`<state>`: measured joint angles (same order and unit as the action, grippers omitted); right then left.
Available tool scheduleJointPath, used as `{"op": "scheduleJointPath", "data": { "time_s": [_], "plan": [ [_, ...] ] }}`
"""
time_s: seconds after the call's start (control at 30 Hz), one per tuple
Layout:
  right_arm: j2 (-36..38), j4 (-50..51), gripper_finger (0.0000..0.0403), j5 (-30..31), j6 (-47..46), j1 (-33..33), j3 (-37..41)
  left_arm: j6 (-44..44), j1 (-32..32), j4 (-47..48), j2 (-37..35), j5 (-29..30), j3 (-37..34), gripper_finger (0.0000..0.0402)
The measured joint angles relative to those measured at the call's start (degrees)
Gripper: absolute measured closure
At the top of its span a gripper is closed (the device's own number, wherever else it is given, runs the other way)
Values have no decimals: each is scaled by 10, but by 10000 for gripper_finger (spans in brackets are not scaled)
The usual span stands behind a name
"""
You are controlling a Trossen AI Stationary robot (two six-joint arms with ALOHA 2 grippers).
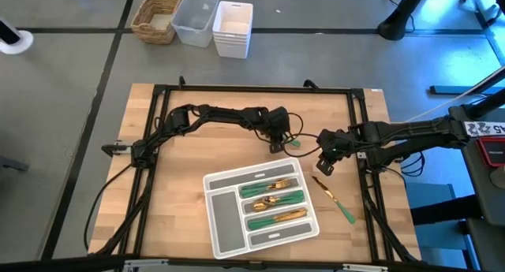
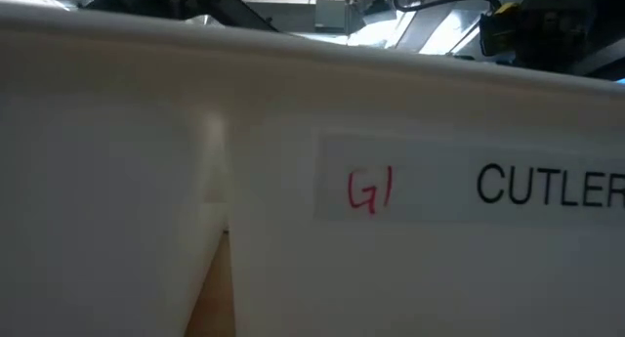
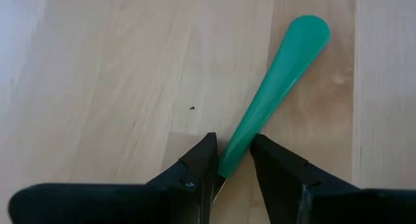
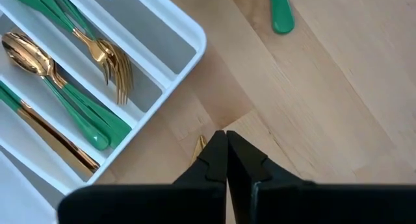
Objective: Sort silverware
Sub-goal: Put the green knife into the white silverware tray
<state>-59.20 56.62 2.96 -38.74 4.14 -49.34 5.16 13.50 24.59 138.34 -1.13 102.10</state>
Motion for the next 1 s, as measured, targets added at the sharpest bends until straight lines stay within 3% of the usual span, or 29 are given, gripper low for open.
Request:
{"op": "scheduleJointPath", "data": {
  "time_s": [0.37, 0.57, 0.73, 1.0],
  "plan": [
    [2, -20, 402, -16, 5, 0, 0, -17, -20, 35, 0, 35, 18, 304],
    [36, -70, 402, -61, 85, 0, -19, -20, -21, 58, 2, 31, 30, 304],
    [96, -91, 402, -24, 148, 0, -24, -14, -24, 67, 2, 29, 31, 304],
    [150, -86, 402, 35, 146, 0, -24, -9, -29, 108, -1, 27, 33, 304]
  ]
}}
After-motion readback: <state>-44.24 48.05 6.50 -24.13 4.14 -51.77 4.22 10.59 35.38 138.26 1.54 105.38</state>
